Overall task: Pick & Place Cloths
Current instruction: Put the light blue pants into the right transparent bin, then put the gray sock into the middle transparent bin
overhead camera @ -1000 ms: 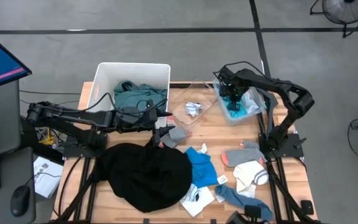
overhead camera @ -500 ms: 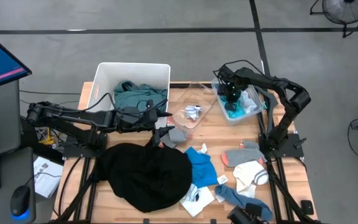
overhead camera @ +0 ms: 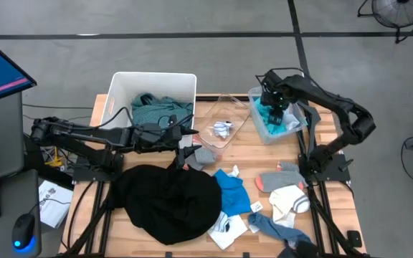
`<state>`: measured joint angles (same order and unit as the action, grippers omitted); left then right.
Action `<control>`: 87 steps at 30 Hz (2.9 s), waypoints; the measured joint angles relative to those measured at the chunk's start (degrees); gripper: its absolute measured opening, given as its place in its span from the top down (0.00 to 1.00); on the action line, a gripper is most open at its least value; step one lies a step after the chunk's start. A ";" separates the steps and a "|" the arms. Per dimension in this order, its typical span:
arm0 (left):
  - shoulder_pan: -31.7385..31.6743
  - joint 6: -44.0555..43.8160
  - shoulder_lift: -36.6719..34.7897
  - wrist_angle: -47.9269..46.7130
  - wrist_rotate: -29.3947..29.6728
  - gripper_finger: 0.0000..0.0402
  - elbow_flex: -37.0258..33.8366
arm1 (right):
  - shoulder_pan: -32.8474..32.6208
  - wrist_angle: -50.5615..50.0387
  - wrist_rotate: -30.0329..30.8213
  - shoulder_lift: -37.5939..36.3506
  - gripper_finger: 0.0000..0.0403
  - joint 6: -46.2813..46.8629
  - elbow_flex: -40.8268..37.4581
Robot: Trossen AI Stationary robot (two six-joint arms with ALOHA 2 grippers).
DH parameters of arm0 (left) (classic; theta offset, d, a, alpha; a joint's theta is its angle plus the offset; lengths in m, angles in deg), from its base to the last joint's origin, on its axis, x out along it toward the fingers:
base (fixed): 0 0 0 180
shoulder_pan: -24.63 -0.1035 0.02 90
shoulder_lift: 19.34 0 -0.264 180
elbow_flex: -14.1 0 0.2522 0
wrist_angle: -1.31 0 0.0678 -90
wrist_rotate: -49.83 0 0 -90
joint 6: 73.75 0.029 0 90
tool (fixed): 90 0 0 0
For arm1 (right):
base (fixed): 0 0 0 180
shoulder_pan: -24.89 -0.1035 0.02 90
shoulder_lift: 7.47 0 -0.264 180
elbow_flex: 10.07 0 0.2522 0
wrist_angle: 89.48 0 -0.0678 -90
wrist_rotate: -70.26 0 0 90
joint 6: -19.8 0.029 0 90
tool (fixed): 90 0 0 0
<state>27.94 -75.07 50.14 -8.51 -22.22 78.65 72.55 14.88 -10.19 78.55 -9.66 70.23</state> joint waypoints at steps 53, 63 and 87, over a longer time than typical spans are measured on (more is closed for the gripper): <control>2.43 -6.67 -13.60 -4.40 -3.23 0.40 0.00 | -54.01 -10.12 -15.68 -6.54 0.35 72.48 -21.87; 2.43 -6.71 -13.60 -4.35 -3.26 0.40 0.00 | -54.40 -4.57 -21.37 5.18 0.56 71.53 -21.87; 2.41 -6.69 -13.60 -3.41 -3.26 0.40 0.00 | -46.09 -2.83 1.86 -7.19 1.00 64.68 13.64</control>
<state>30.34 -81.76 36.54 -11.92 -25.47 78.65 26.46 12.05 -8.33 71.36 55.03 83.87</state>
